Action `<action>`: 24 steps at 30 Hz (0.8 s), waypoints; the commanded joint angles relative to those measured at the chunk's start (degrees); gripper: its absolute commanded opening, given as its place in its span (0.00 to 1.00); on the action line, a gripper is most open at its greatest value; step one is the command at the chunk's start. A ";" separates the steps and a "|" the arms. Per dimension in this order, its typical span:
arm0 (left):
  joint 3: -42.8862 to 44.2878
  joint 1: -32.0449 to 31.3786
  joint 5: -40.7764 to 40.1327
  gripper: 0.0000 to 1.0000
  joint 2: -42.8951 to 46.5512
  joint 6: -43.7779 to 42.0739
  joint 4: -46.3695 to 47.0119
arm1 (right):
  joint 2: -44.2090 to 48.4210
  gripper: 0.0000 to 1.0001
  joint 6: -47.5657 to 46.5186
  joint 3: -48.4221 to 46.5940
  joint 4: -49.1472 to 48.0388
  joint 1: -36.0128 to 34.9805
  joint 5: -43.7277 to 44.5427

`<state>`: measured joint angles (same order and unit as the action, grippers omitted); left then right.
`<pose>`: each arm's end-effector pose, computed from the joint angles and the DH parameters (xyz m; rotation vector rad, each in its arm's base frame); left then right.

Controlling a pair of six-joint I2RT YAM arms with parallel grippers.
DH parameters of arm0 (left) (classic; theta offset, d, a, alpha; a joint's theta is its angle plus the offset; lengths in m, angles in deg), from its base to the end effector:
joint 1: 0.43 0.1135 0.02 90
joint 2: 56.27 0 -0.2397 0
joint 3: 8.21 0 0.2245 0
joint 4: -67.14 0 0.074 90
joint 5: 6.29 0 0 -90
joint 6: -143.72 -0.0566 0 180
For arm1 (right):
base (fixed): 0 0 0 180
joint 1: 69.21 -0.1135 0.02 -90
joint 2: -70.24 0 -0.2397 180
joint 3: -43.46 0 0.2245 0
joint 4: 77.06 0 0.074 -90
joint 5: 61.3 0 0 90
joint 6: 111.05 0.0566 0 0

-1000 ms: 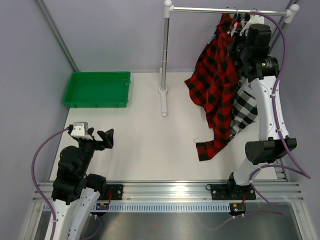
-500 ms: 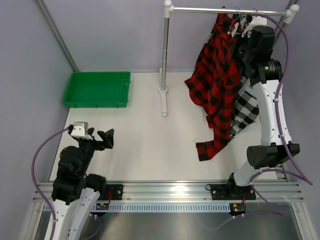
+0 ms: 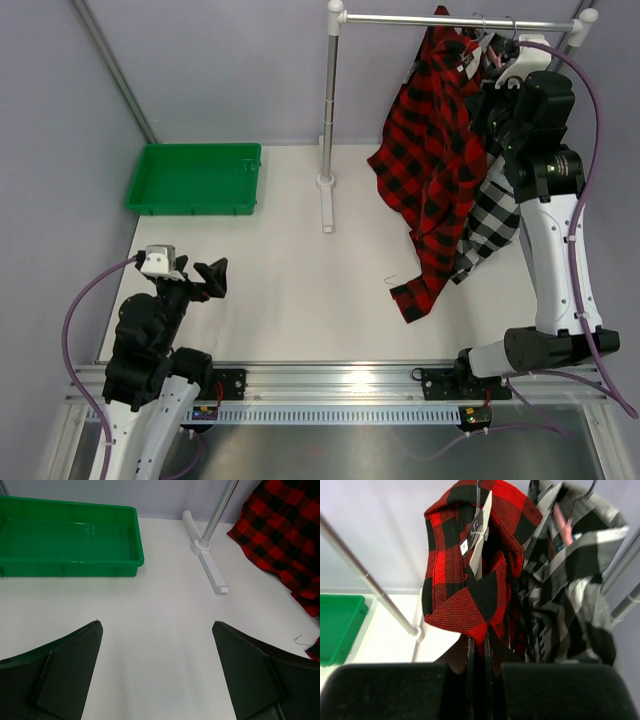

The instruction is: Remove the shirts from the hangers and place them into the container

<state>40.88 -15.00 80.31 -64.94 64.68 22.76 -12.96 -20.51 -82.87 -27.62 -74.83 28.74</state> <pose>0.0823 -0.0179 0.2862 0.0063 1.6478 -0.2919 0.2839 0.0279 0.4906 -0.0740 1.6799 0.0803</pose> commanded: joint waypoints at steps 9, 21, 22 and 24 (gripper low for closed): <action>-0.45 -0.37 1.20 0.99 0.32 -0.94 2.60 | 18.76 0.00 4.48 22.22 -5.11 -1.58 -10.14; 4.88 -0.37 8.41 0.99 -8.37 2.22 3.23 | 35.73 0.00 6.05 35.76 -1.41 -4.48 -29.02; 6.65 -0.37 9.28 0.99 -11.52 2.57 1.22 | 36.96 0.00 6.67 36.12 -2.98 -4.65 -32.26; 12.43 -0.37 11.38 0.99 -14.87 3.27 -0.90 | 37.93 0.00 8.68 36.56 -5.44 -5.36 -34.91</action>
<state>44.61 -15.07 86.48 -75.73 66.12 22.01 22.67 -15.01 -46.10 -25.07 -78.83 3.60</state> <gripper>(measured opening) 0.988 0.081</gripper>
